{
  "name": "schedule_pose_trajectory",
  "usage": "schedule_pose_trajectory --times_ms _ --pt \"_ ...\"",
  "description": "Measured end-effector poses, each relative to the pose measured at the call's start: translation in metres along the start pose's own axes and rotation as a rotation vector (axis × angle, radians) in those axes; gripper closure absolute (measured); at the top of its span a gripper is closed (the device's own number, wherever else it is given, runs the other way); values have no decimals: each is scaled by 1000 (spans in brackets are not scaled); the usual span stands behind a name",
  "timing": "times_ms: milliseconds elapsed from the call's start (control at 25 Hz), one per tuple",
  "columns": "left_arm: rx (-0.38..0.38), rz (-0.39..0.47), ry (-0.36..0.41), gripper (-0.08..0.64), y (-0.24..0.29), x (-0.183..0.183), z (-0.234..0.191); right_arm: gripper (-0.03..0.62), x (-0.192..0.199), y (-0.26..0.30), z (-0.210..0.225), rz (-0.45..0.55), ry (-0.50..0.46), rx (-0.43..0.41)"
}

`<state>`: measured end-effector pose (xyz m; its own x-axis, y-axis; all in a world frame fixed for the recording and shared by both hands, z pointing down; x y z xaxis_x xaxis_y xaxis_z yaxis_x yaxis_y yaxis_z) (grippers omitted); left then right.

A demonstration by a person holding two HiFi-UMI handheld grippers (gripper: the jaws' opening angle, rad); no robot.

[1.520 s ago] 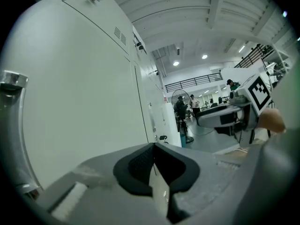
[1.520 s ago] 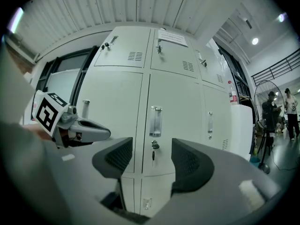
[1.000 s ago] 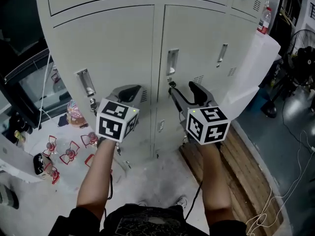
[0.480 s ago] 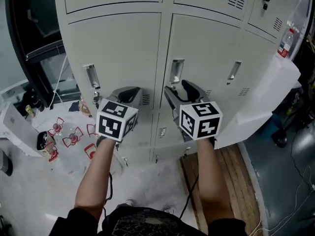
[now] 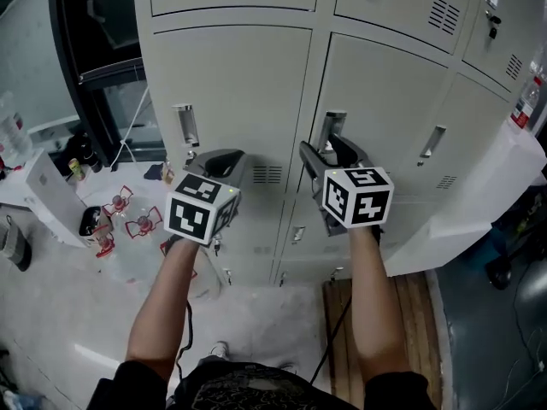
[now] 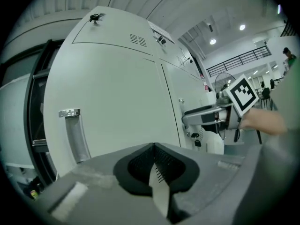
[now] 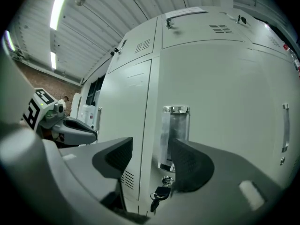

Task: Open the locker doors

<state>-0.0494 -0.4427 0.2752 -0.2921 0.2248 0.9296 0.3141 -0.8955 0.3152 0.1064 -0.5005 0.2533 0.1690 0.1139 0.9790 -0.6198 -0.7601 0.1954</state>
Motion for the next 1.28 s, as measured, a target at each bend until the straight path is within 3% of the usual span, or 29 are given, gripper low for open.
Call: schedule_pose_trajectory --times_ms 440,1120,1280 --pt "-23 -9 -23 558 -13 11 -13 345 -6 10 -4 14 10 -8" --pt "149 27 -2 558 9 4 19 345 -1 -23 -15 17 37 64" --pt "195 35 6 558 14 2 31 371 1 -36 -15 16 33 90"
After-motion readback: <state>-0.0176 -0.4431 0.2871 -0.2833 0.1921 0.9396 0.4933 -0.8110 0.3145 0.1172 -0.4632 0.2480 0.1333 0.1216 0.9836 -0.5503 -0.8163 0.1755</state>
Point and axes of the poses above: the fingertips, and each gripper's own axes: y forward along the fingers, z to its right, x out of its underside, the point moved 3 cm from there along -y, backward along the fingers, and after that the axes turned 8 degrees about -z, right-handed, at the moved point
